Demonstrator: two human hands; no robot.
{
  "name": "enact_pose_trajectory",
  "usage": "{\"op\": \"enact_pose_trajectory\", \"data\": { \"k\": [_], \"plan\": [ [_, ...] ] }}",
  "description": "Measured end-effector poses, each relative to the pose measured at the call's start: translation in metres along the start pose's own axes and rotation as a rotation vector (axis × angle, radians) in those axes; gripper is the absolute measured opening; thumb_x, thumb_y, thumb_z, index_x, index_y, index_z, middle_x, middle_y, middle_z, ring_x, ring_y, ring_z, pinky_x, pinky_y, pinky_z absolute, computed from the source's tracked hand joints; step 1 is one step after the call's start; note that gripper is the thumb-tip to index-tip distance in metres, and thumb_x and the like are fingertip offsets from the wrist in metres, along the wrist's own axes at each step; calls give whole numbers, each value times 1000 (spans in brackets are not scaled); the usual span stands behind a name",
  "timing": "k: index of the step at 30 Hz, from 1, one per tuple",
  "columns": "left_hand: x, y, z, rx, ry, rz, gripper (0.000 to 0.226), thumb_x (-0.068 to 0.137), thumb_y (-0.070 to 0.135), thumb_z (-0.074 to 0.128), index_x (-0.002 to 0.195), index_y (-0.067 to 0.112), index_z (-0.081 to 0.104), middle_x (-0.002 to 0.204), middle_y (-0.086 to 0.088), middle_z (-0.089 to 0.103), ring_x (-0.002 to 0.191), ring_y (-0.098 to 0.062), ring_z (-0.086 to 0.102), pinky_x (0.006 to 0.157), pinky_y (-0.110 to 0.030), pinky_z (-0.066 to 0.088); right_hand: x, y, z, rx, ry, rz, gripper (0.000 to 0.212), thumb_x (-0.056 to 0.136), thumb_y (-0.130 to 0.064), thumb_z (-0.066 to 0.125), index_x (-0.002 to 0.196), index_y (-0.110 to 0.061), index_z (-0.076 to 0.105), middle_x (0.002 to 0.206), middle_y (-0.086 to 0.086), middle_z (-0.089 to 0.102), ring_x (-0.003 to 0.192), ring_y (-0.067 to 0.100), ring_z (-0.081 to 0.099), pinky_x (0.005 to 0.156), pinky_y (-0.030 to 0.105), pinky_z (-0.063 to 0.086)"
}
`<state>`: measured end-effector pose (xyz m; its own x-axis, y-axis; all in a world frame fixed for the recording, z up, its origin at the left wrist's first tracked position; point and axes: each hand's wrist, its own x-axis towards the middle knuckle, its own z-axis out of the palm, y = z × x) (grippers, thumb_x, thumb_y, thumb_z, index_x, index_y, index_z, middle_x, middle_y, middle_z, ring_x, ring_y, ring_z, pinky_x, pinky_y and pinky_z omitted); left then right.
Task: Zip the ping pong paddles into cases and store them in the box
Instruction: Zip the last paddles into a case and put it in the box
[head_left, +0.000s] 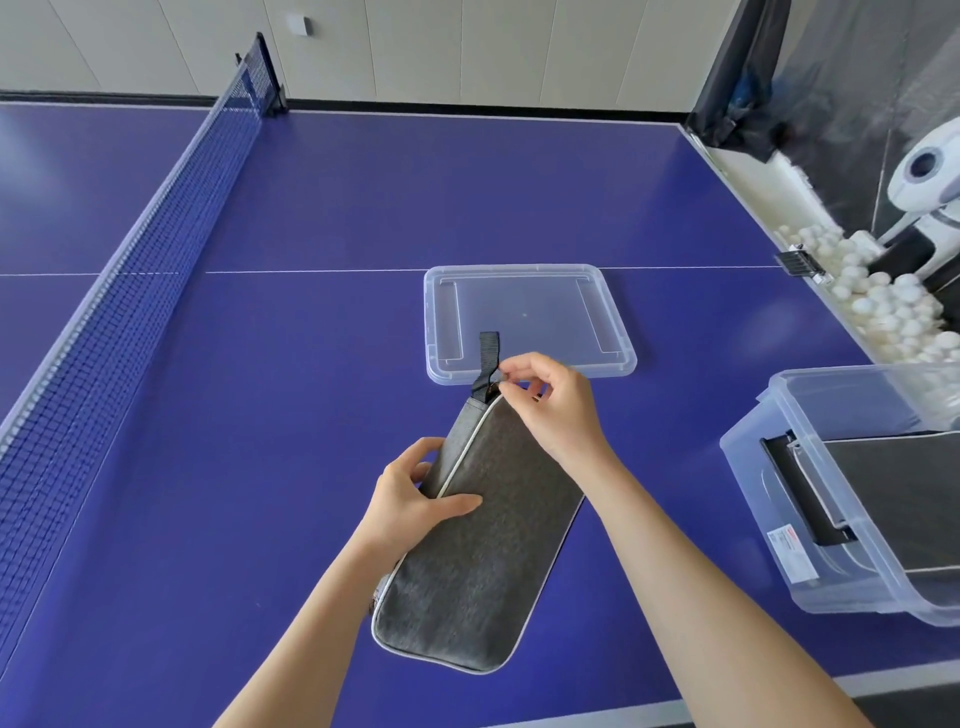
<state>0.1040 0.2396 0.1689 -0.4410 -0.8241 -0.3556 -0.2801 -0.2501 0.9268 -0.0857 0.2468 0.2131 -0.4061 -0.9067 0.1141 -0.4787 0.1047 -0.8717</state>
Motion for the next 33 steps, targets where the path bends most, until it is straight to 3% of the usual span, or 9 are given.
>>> {"op": "enact_pose_trajectory", "data": {
  "k": [5, 8, 11, 14, 15, 19, 25, 30, 33],
  "plan": [
    [-3, 5, -10, -197, 25, -50, 55, 58, 18, 84, 107, 29, 61, 92, -6, 75, 79, -28, 71, 67, -42, 59, -15, 21, -5, 212, 174, 226, 42, 85, -21, 69, 124, -27, 55, 124, -14, 55, 107, 1, 52, 91, 19, 44],
    [-5, 7, -17, -321, 48, -78, 54, 57, 15, 83, 105, 26, 62, 91, -10, 74, 74, -27, 70, 62, -38, 56, -32, 32, -9, 405, 178, 397, 57, 85, -27, 71, 135, -29, 45, 135, -13, 47, 122, 0, 46, 101, 25, 38],
    [-6, 6, -24, -399, 63, -93, 53, 57, 15, 83, 105, 24, 62, 92, -14, 74, 74, -28, 71, 63, -39, 56, -48, 41, -6, 502, 120, 539, 65, 81, -37, 73, 138, -32, 41, 135, -11, 47, 125, 6, 46, 98, 28, 34],
    [-8, 3, -30, -467, 72, -115, 55, 57, 18, 82, 108, 23, 61, 93, -14, 74, 75, -28, 71, 59, -37, 56, -62, 52, -1, 650, -75, 693, 94, 59, -59, 82, 138, -32, 40, 129, -6, 59, 119, 12, 57, 105, 41, 41],
    [-8, 1, -32, -487, 72, -125, 55, 59, 19, 81, 110, 23, 60, 94, -14, 74, 75, -28, 72, 59, -37, 56, -65, 53, 1, 698, -131, 720, 92, 58, -56, 83, 137, -29, 43, 126, -3, 63, 115, 15, 61, 105, 43, 43],
    [-8, -2, -40, -519, 57, -148, 63, 55, 23, 85, 113, 24, 60, 98, -15, 73, 78, -30, 72, 60, -39, 57, -71, 47, 9, 696, -194, 708, 49, 78, -30, 75, 123, -19, 58, 117, 2, 69, 104, 18, 68, 93, 42, 52],
    [-3, -6, -48, -443, -4, -153, 40, 80, 14, 73, 115, 24, 58, 95, -9, 75, 80, -24, 73, 62, -34, 57, -78, 41, 16, 580, -54, 700, 46, 76, -26, 80, 117, -22, 60, 117, -1, 67, 101, 17, 68, 88, 42, 55],
    [4, -8, -48, -419, -75, -154, 42, 81, 15, 73, 119, 24, 57, 98, -7, 75, 84, -23, 73, 63, -33, 56, -84, 32, 11, 572, 36, 659, 36, 80, -19, 77, 112, -19, 62, 109, 0, 70, 90, 15, 71, 78, 36, 57],
    [9, -6, -43, -418, -106, -160, 41, 81, 15, 73, 117, 25, 57, 96, -6, 75, 83, -22, 73, 64, -34, 56, -88, 29, 7, 567, 73, 662, 33, 80, -19, 76, 110, -20, 62, 107, -1, 71, 91, 16, 71, 84, 40, 57]
  ]
}}
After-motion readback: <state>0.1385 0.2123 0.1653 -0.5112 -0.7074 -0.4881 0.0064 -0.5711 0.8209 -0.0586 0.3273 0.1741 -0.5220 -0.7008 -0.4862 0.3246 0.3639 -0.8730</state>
